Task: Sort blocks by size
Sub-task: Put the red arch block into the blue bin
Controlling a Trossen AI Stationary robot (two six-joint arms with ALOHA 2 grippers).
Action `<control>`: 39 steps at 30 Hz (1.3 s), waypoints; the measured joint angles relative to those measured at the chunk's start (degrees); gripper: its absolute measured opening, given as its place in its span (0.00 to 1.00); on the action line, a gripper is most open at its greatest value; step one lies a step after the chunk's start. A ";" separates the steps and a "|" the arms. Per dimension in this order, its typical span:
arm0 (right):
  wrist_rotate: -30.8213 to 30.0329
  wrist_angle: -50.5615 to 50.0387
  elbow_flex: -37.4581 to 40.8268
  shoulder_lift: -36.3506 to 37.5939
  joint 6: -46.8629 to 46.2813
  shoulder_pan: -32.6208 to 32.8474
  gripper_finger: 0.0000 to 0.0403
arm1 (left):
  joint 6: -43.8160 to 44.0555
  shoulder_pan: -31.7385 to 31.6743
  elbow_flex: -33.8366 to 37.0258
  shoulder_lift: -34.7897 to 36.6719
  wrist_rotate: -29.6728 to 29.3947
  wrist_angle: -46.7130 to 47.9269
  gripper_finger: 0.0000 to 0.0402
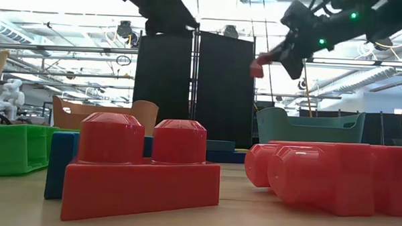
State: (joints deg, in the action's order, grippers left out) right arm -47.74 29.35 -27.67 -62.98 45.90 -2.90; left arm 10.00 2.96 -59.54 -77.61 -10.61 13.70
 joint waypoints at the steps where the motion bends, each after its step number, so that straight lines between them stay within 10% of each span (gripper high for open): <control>1: -0.08 -0.93 0.70 1.33 -0.78 -1.37 0.04 | 0.07 0.38 0.52 0.02 -0.48 0.35 0.45; 20: 11.04 -17.98 3.86 4.60 -22.97 -28.56 0.04 | 6.04 1.20 10.40 -0.02 -3.80 -4.16 0.45; 39: 26.27 -13.62 3.84 -11.55 -35.05 -44.05 0.06 | 9.09 1.31 14.07 -0.05 -6.68 -4.21 0.45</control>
State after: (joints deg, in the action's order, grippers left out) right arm -21.48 15.73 -23.83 -74.53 10.85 -46.95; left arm 19.09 4.27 -45.47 -77.65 -17.29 9.49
